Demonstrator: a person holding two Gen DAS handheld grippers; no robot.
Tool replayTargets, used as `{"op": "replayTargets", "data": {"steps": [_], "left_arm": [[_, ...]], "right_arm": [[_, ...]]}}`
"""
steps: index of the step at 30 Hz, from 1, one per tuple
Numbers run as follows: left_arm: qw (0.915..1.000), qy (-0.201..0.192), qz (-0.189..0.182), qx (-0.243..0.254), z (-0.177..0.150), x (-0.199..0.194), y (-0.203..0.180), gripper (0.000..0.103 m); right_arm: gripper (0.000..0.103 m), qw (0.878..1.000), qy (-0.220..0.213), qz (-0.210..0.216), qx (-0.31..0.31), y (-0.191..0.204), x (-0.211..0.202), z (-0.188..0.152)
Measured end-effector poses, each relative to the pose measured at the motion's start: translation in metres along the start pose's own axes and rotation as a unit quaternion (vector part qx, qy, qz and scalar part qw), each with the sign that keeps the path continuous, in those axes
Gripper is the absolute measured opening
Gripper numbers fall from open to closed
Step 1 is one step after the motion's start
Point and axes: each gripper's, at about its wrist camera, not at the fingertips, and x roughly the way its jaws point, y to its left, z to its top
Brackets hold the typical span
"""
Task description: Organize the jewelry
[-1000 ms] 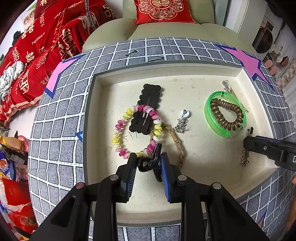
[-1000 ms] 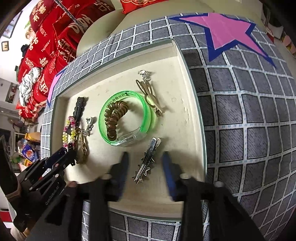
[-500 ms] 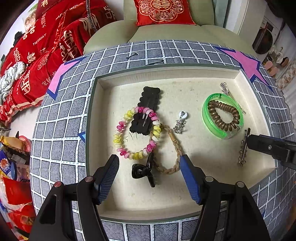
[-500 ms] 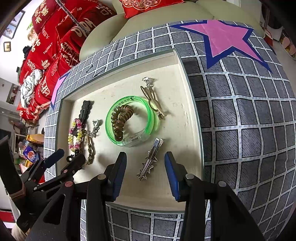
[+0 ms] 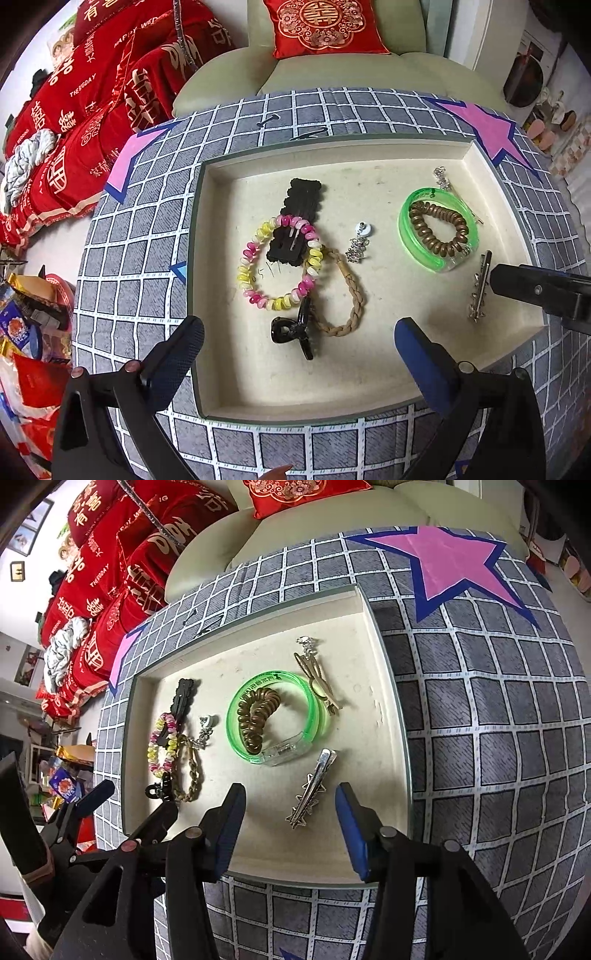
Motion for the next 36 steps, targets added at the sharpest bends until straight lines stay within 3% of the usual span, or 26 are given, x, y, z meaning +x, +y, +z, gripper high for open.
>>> {"op": "replayTargets", "data": {"steps": [8,11,17,19,27,36], "left_arm": [[1.0000,0.006,0.003,0.001,-0.009,-0.010,0.003,0.103],[1.0000,0.007,0.002,-0.001,-0.014,-0.015,0.005,0.103],[0.9999,0.012,-0.004,0.000,-0.025,-0.022,0.008,0.103],[0.9999,0.011,-0.003,0.001,-0.031,-0.026,0.009,0.103],[0.9999,0.011,-0.003,0.009,-0.056,-0.042,0.017,0.103],[0.9998,0.015,-0.013,0.006,-0.097,-0.072,0.029,0.103]], "right_arm": [[0.062,1.000,-0.002,-0.002,0.002,0.005,-0.006,-0.004],[0.078,1.000,-0.005,-0.005,0.000,0.006,-0.009,-0.008],[0.080,1.000,-0.010,-0.012,-0.010,0.012,-0.017,-0.020],[0.086,1.000,-0.012,-0.016,-0.013,0.015,-0.020,-0.025],[0.088,0.999,-0.031,-0.025,-0.005,0.021,-0.036,-0.048],[0.089,0.998,-0.042,-0.042,-0.006,0.030,-0.056,-0.101]]}}
